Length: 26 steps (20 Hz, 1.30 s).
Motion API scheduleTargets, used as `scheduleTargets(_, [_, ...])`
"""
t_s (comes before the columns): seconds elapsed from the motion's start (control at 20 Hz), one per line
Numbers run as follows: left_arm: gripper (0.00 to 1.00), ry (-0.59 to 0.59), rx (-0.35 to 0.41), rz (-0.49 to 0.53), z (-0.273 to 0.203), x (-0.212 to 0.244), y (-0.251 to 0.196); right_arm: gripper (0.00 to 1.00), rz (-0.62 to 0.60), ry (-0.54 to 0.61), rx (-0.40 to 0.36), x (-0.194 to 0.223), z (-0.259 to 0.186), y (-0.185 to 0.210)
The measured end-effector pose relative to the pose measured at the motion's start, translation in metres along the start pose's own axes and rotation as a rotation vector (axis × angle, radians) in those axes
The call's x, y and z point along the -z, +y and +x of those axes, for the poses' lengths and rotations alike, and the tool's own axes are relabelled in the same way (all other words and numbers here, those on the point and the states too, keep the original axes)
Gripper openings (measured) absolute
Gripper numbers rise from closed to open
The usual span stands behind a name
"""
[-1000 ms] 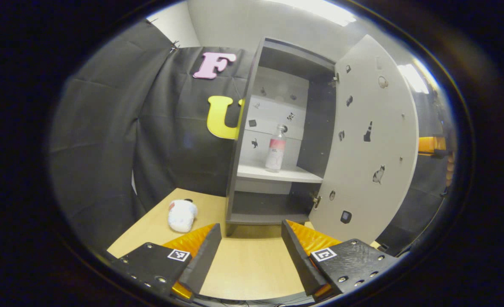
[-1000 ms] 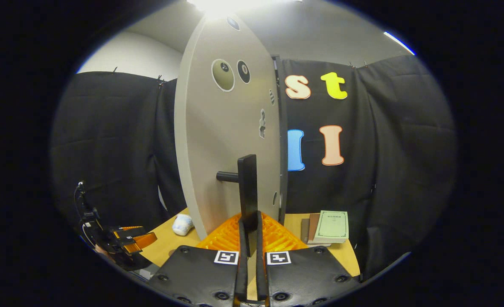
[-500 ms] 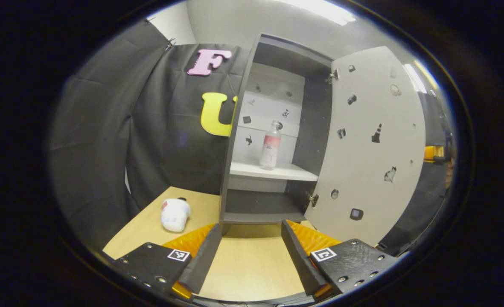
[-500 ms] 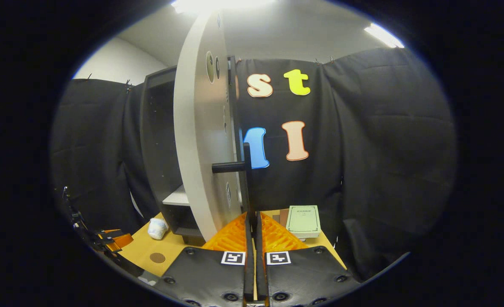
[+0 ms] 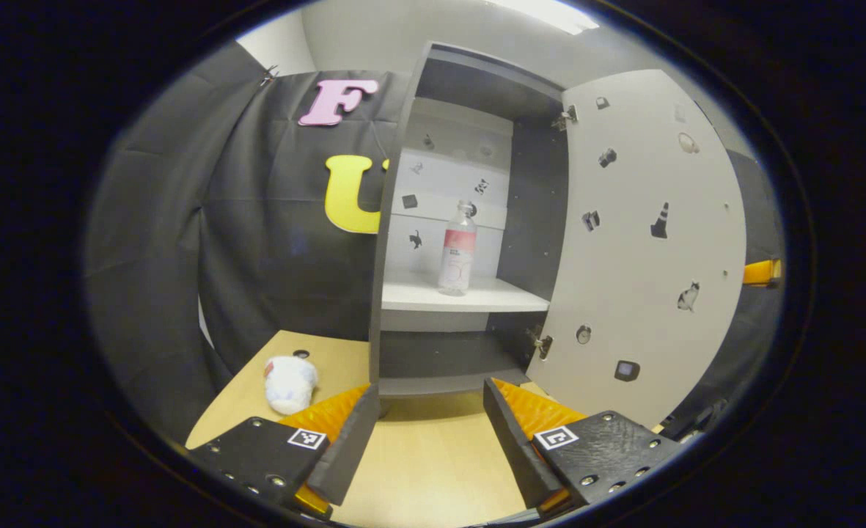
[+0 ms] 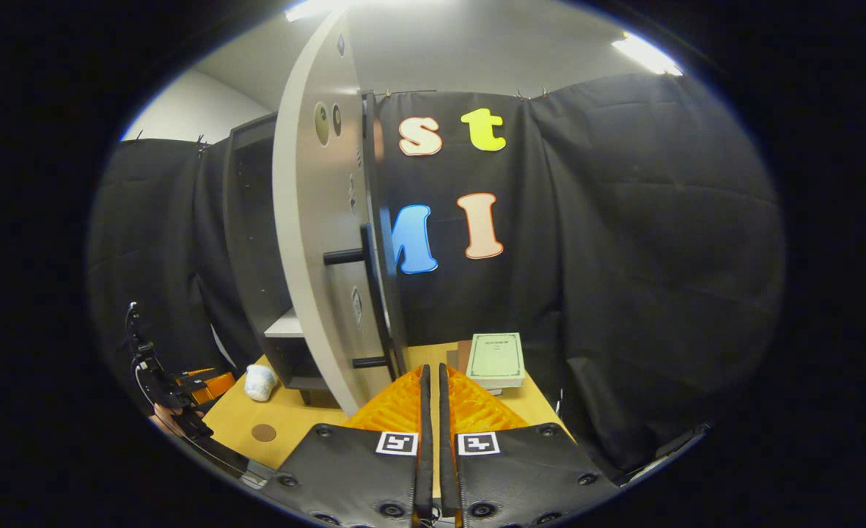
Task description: Open the cabinet door with the right hand, grasp the bottle in the cabinet with the left hand and place it on the coaster, then close the cabinet door with the right hand.
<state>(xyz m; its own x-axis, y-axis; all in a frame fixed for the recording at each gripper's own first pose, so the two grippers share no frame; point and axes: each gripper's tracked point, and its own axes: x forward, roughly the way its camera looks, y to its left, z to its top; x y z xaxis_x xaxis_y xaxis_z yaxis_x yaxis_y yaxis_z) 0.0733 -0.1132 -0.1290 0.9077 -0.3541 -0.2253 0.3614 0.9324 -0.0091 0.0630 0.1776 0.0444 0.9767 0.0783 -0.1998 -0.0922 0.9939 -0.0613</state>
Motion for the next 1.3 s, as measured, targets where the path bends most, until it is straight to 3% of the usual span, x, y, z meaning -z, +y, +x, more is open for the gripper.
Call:
scheduleTargets(0.15, [0.86, -0.024, 0.028, 0.016, 0.034, -0.02, -0.01, 0.06, 0.027, -0.041, 0.108, -0.01, 0.009, -0.026])
scheduleTargets(0.25, [0.86, -0.045, 0.047, 0.008, 0.055, -0.041, -0.017, 0.0, 0.091, -0.036, 0.16, -0.012, 0.019, -0.039])
scheduleTargets(0.35, [0.86, -0.073, 0.065, 0.011, 0.076, -0.066, -0.023, 0.02, 0.146, -0.057, 0.172, -0.019, 0.031, -0.045])
scheduleTargets(0.6, [0.87, -0.129, 0.082, 0.084, 0.128, -0.121, -0.03, 0.02, 0.151, -0.102, 0.214, -0.027, 0.051, -0.058])
scheduleTargets(0.75, [0.89, -0.141, 0.082, 0.139, 0.161, -0.144, -0.034, 0.0, 0.126, -0.117, 0.271, -0.03, 0.063, -0.076])
scheduleTargets(0.9, [0.86, -0.141, 0.077, 0.177, 0.192, -0.155, -0.038, 0.01, 0.169, -0.142, 0.274, -0.035, 0.074, -0.079])
scheduleTargets(1.0, [0.87, -0.13, 0.089, 0.163, 0.211, -0.156, -0.041, 0.25, 0.211, -0.137, 0.27, -0.032, 0.081, -0.08])
scheduleTargets(1.1, [0.87, -0.125, 0.094, 0.143, 0.228, -0.157, -0.04, 0.39, 0.231, -0.141, 0.276, -0.033, 0.082, -0.086])
scheduleTargets(1.2, [0.87, -0.131, 0.089, 0.152, 0.243, -0.162, -0.039, 0.66, 0.234, -0.139, 0.293, -0.03, 0.088, -0.091])
scheduleTargets(1.25, [0.87, -0.131, 0.092, 0.16, 0.25, -0.163, -0.04, 0.75, 0.228, -0.137, 0.308, -0.029, 0.09, -0.096])
scheduleTargets(1.3, [0.87, -0.131, 0.096, 0.166, 0.256, -0.164, -0.041, 0.93, 0.218, -0.136, 0.323, -0.03, 0.095, -0.103])
